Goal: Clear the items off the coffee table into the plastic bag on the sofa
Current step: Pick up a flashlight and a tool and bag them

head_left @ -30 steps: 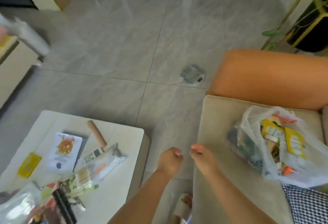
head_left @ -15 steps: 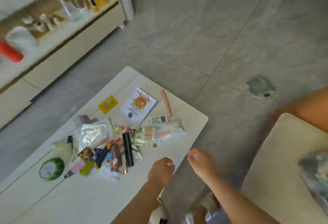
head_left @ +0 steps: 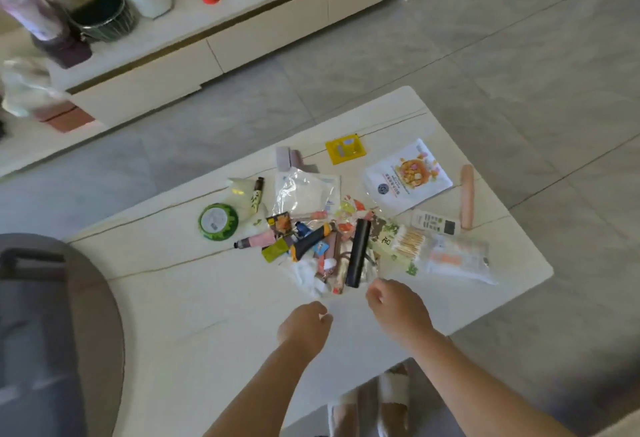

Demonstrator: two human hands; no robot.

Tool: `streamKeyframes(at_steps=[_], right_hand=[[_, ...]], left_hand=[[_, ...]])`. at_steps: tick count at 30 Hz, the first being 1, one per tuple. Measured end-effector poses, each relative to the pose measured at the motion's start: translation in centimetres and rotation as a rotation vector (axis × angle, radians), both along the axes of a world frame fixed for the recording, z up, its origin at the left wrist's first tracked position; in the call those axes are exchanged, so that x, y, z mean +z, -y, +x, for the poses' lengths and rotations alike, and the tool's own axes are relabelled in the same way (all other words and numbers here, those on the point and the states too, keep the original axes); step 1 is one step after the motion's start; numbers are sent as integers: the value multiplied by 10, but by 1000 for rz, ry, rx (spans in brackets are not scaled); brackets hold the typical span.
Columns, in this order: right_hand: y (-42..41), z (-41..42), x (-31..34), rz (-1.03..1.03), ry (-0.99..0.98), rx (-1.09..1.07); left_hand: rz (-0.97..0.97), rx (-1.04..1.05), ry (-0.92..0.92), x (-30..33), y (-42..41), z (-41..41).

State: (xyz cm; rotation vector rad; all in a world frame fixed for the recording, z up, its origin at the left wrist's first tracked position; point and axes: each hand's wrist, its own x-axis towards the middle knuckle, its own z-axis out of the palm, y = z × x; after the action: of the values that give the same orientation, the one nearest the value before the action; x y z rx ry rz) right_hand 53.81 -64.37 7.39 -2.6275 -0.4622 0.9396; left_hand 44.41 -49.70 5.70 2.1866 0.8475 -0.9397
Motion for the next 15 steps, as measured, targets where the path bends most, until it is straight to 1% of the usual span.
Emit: streamKeyframes(at_steps=[5,9,12,15], right_hand=[[-40,2,-27,-28,-26,129],[-64,12,-60,-48,-44,174],[-77,26,-89,-81,-50,169],[-78,41,-118,-144,-53,85]], left_hand=[[40,134,-8,-20,-35,-17],[89,188,47,-44,-59,-8],[115,222,114,-65,-73,12],[144,219,181,-89,-80,38]])
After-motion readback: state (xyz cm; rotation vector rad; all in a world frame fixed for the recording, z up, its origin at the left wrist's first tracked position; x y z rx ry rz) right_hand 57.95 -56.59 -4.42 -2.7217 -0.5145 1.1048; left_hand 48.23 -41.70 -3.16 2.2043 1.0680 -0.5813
